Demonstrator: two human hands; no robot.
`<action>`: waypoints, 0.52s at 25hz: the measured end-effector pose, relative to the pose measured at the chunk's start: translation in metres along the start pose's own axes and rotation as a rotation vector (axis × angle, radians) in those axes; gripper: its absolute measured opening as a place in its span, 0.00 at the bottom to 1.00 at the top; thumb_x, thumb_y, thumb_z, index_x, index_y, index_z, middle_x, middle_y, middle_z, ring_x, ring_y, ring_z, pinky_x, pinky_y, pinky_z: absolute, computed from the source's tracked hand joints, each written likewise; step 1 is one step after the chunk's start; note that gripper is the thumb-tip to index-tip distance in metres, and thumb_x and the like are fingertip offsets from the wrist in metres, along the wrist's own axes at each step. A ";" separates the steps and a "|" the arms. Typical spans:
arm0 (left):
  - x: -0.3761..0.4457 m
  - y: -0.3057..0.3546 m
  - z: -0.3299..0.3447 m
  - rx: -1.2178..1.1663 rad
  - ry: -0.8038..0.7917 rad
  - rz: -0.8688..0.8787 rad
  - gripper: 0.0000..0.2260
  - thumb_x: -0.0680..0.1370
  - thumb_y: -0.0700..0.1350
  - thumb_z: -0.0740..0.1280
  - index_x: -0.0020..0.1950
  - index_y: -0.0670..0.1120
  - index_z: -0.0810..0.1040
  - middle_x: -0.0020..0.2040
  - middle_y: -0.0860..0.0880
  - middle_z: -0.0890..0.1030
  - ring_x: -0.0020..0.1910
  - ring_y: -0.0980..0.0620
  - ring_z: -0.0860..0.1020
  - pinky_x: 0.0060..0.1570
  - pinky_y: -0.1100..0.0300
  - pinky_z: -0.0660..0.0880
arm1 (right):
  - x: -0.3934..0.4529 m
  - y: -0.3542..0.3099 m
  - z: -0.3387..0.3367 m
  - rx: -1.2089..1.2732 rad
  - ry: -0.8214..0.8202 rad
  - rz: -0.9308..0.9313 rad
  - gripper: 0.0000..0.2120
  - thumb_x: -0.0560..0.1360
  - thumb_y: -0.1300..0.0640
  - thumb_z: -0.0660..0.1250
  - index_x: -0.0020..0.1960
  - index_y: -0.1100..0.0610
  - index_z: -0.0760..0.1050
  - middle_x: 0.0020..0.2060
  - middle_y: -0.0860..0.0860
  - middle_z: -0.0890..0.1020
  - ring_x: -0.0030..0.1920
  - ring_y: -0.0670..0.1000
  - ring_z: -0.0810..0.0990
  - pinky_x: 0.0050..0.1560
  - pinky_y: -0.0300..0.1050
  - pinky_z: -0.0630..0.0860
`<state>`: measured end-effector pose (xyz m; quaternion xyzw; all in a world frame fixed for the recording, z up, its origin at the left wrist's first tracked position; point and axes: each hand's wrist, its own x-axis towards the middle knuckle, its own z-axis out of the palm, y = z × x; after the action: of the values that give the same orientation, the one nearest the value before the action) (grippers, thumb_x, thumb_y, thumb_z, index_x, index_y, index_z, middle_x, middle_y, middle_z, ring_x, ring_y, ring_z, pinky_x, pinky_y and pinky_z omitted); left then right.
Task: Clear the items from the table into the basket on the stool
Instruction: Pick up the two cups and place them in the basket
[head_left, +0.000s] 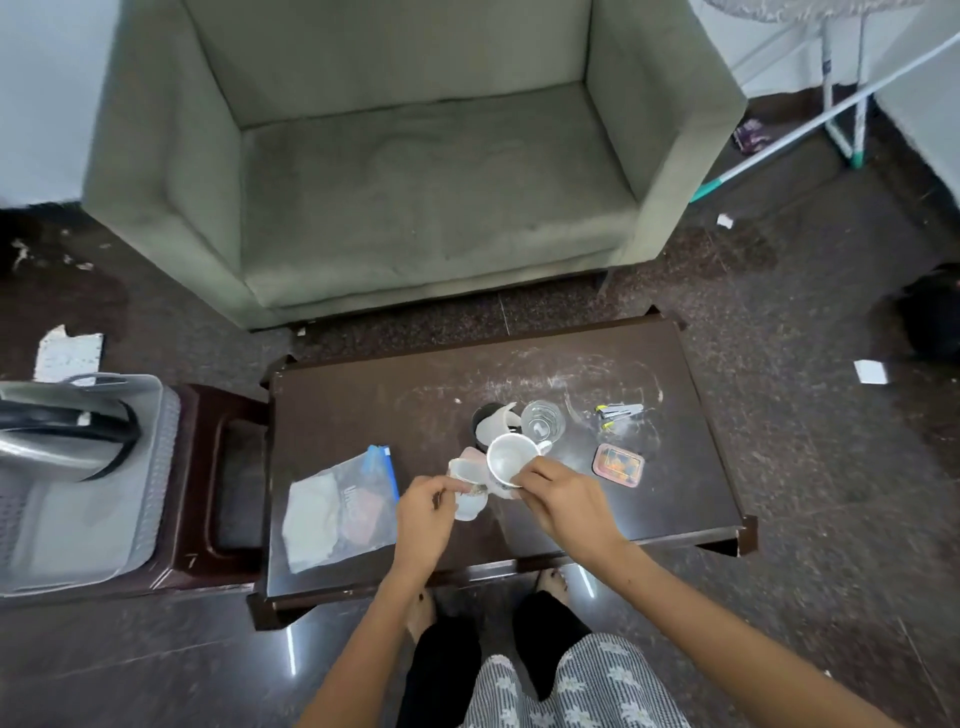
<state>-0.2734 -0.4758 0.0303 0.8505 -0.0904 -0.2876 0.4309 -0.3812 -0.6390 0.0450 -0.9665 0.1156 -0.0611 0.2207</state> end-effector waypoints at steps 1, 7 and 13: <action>-0.005 0.004 -0.009 -0.076 -0.016 -0.049 0.11 0.75 0.43 0.62 0.42 0.50 0.84 0.45 0.46 0.79 0.45 0.51 0.79 0.53 0.50 0.77 | 0.003 -0.014 -0.004 0.008 0.022 -0.013 0.10 0.74 0.52 0.58 0.45 0.50 0.78 0.40 0.44 0.81 0.37 0.48 0.80 0.24 0.39 0.73; -0.015 0.008 -0.053 -0.187 -0.039 -0.118 0.33 0.69 0.69 0.64 0.31 0.36 0.75 0.30 0.43 0.75 0.34 0.52 0.74 0.43 0.53 0.76 | 0.015 -0.073 0.005 -0.009 0.073 -0.067 0.07 0.71 0.55 0.64 0.43 0.50 0.81 0.37 0.45 0.81 0.34 0.48 0.81 0.22 0.39 0.72; -0.016 0.007 -0.089 0.006 -0.051 -0.134 0.22 0.76 0.45 0.64 0.24 0.43 0.63 0.24 0.48 0.63 0.26 0.52 0.64 0.25 0.68 0.61 | 0.019 -0.119 0.022 -0.098 0.028 -0.141 0.14 0.58 0.59 0.79 0.41 0.49 0.81 0.35 0.43 0.81 0.29 0.47 0.78 0.22 0.35 0.63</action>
<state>-0.2353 -0.4135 0.0836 0.8482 -0.0450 -0.3374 0.4058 -0.3355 -0.5301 0.0787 -0.9810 0.0533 -0.0840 0.1664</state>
